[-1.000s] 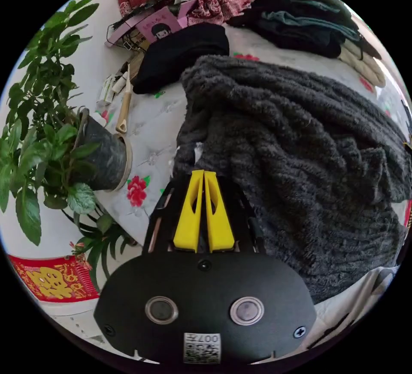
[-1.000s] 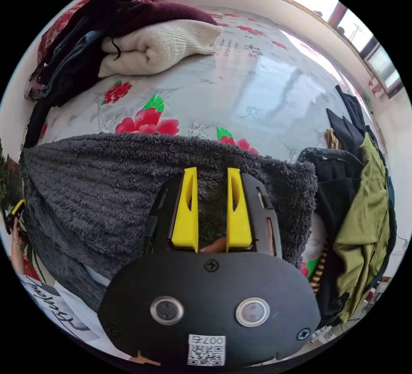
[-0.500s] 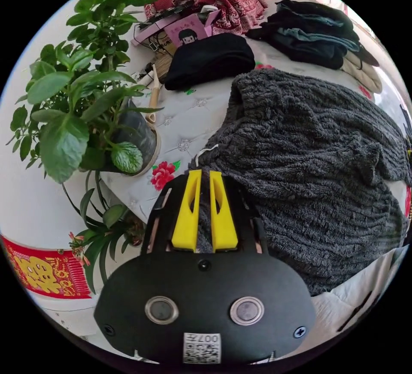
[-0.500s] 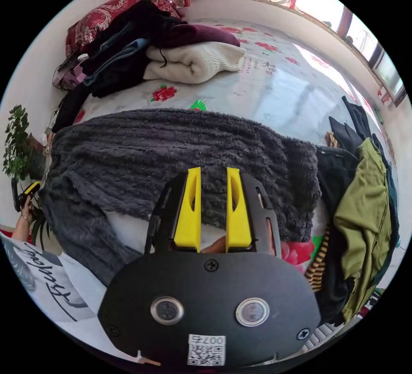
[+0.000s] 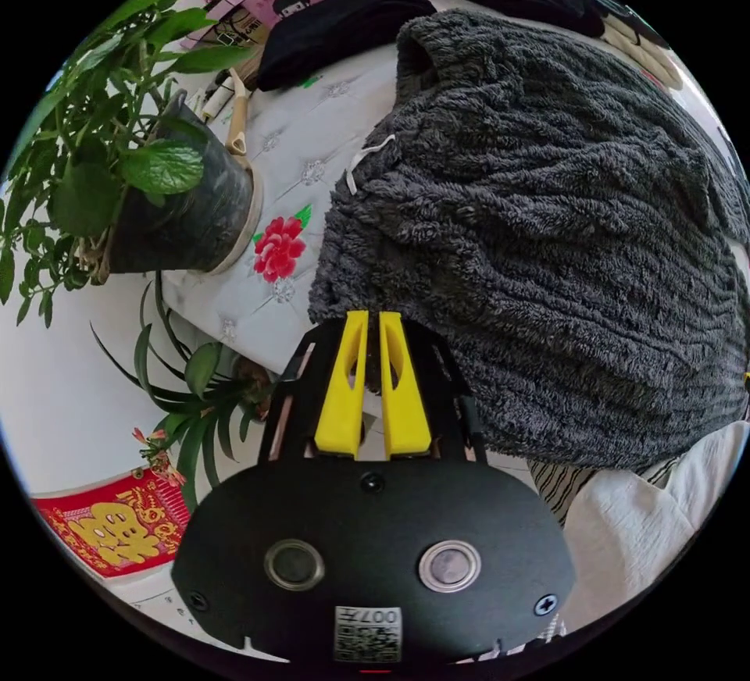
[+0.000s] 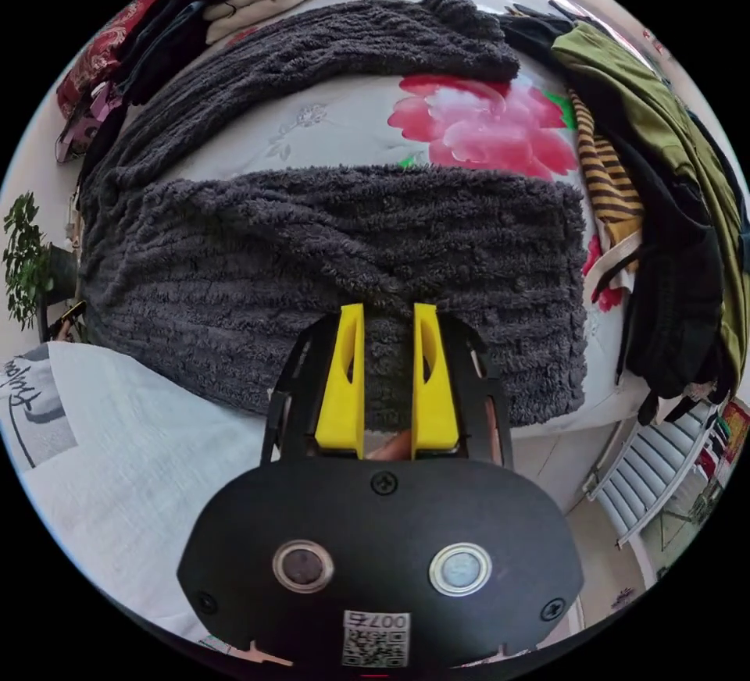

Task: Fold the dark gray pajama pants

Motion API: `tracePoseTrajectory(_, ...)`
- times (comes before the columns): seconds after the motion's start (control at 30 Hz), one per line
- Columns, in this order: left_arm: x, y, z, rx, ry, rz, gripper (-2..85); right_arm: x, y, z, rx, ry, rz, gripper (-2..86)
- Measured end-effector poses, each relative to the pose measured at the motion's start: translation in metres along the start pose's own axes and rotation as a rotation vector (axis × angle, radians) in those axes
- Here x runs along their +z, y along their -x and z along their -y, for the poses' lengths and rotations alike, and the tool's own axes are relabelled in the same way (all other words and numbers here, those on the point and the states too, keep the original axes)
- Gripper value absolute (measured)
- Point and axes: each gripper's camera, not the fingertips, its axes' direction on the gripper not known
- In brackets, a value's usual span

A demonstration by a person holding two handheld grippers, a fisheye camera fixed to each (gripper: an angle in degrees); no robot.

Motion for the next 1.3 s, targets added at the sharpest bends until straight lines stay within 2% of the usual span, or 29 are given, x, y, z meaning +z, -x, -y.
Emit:
tracePoseTrajectory(0.13, -0.008, 0.009, -0.011, 0.065, 0.046, 0.038, -0.4, -0.01, 0.001, 0.007, 0.027, 0.049, -0.029, 8.0)
tracePoseTrajectory(0.23, -0.002, 0.019, -0.03, 0.019, 0.032, 0.01, -0.3, -0.018, 0.005, 0.001, 0.025, 0.027, -0.132, 7.4)
tracePoseTrajectory(0.27, -0.005, 0.021, -0.035, -0.007, 0.007, 0.002, 0.0, -0.005, 0.005, -0.002, 0.012, 0.1, -0.148, 7.2)
tracePoseTrajectory(0.3, -0.006, 0.022, -0.037, -0.014, 0.005, 0.001, 0.1, -0.011, 0.007, -0.007, 0.002, 0.035, -0.137, 7.0)
tracePoseTrajectory(0.4, -0.025, 0.025, -0.04, -0.049, -0.002, 0.025, 1.3, -0.027, 0.005, 0.004, 0.086, 0.054, -0.066, 6.7)
tracePoseTrajectory(0.5, -0.064, 0.034, -0.053, -0.102, -0.119, 0.027, 1.1, -0.067, 0.017, 0.01, 0.092, -0.107, 0.005, 6.5)
tracePoseTrajectory(0.6, -0.108, 0.048, -0.053, -0.132, -0.304, -0.058, 0.0, -0.094, 0.031, 0.033, 0.069, -0.182, 0.058, 6.4)
tracePoseTrajectory(0.67, -0.136, 0.055, -0.029, -0.091, -0.41, -0.146, 1.4, -0.105, 0.042, 0.055, 0.042, -0.197, 0.064, 6.5)
tracePoseTrajectory(0.77, -0.156, 0.046, 0.027, 0.013, -0.456, -0.213, 5.1, -0.122, 0.07, 0.101, -0.03, -0.217, 0.038, 6.7)
tracePoseTrajectory(1.07, -0.145, -0.021, 0.216, 0.301, -0.241, -0.173, 7.1, -0.14, 0.148, 0.266, -0.21, -0.186, -0.081, 7.8)
tracePoseTrajectory(1.2, -0.121, -0.044, 0.268, 0.432, -0.129, -0.118, 9.6, -0.122, 0.17, 0.35, -0.264, -0.126, -0.141, 8.0)
tracePoseTrajectory(1.27, -0.095, -0.062, 0.288, 0.534, -0.017, -0.055, 9.4, -0.107, 0.177, 0.383, -0.277, -0.078, -0.152, 8.0)
tracePoseTrajectory(1.3, -0.098, -0.063, 0.29, 0.57, -0.035, -0.087, 8.7, -0.095, 0.182, 0.403, -0.291, -0.045, -0.167, 8.0)
